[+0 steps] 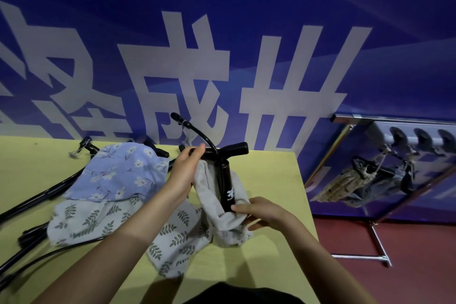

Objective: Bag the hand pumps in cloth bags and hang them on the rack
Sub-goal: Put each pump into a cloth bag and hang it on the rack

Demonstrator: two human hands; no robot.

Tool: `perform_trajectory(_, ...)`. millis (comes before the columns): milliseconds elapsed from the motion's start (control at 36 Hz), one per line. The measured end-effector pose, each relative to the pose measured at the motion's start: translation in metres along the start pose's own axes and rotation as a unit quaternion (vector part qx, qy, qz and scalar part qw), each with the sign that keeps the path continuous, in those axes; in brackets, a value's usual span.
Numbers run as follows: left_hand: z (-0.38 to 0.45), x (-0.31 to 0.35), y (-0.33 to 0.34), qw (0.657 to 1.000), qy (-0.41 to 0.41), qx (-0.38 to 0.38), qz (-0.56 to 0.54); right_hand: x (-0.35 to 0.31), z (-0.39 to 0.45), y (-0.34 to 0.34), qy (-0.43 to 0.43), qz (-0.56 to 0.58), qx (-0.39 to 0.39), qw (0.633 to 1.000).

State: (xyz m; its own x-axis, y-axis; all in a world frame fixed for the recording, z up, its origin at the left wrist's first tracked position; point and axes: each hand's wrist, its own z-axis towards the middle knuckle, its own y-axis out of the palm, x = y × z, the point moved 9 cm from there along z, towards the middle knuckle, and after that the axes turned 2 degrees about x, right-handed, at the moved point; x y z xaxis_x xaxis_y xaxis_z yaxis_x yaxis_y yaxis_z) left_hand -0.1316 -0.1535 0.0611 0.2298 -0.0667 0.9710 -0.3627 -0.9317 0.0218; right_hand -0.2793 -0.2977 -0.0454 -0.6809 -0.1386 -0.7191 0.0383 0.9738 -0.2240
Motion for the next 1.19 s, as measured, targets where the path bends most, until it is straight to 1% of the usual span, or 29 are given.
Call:
perform_trajectory(111, -0.001, 0.002, -0.003, 1.000, 0.002, 0.015, 0.002, 0.007, 0.004, -0.008, 0.003, 0.047, 0.027, 0.999)
perform_trajectory(250, 0.000, -0.002, -0.023, 0.998, 0.002, 0.055, 0.006, 0.017, 0.002, -0.007, 0.004, 0.139, -0.001, 0.990)
perform_trajectory(389, 0.000, -0.003, -0.024, 0.998, 0.015, 0.053, 0.005, 0.017, -0.005, 0.001, 0.000, 0.178, -0.021, 0.984)
perform_trajectory(444, 0.000, -0.004, -0.023, 0.998, 0.019, 0.052, 0.010, 0.017, -0.005, 0.001, -0.001, 0.182, -0.016, 0.983)
perform_trajectory(528, -0.003, -0.002, -0.022, 0.998, 0.019, 0.052, 0.009, 0.010, -0.007, -0.005, -0.025, 0.213, 0.009, 0.977)
perform_trajectory(611, -0.006, 0.000, -0.023, 0.998, 0.023, 0.058, 0.005, 0.004, -0.008, -0.018, -0.063, 0.313, 0.033, 0.947)
perform_trajectory(667, -0.008, 0.001, -0.023, 0.998, 0.029, 0.059, 0.009, 0.000, -0.010, -0.024, -0.081, 0.390, 0.027, 0.917)
perform_trajectory(722, -0.009, 0.002, -0.023, 0.998, 0.038, 0.057, 0.012, -0.007, -0.013, -0.027, -0.098, 0.425, 0.010, 0.900)
perform_trajectory(806, -0.011, 0.004, -0.021, 0.997, 0.051, 0.050, 0.031, -0.024, -0.021, -0.027, -0.127, 0.400, -0.008, 0.908)
perform_trajectory(861, -0.012, 0.004, -0.019, 0.996, 0.056, 0.043, 0.048, -0.026, -0.024, -0.030, -0.120, 0.362, 0.017, 0.924)
perform_trajectory(889, -0.013, 0.005, -0.018, 0.996, 0.059, 0.040, 0.054, -0.026, -0.025, -0.034, -0.121, 0.330, 0.041, 0.935)
perform_trajectory(944, -0.014, 0.006, -0.016, 0.995, 0.065, 0.038, 0.061, -0.028, -0.030, -0.046, -0.140, 0.246, 0.116, 0.952)
perform_trajectory(1000, -0.014, 0.008, -0.015, 0.995, 0.071, 0.040, 0.065, -0.035, -0.038, -0.058, -0.166, 0.174, 0.186, 0.953)
perform_trajectory(1028, -0.014, 0.008, -0.016, 0.994, 0.072, 0.041, 0.065, -0.037, -0.042, -0.062, -0.171, 0.158, 0.208, 0.950)
perform_trajectory(1083, -0.014, 0.008, -0.017, 0.994, 0.070, 0.042, 0.067, -0.037, -0.047, -0.067, -0.154, 0.165, 0.227, 0.948)
perform_trajectory(1194, -0.015, 0.010, -0.017, 0.995, 0.072, 0.040, 0.065, -0.032, -0.052, -0.072, -0.093, 0.189, 0.225, 0.952)
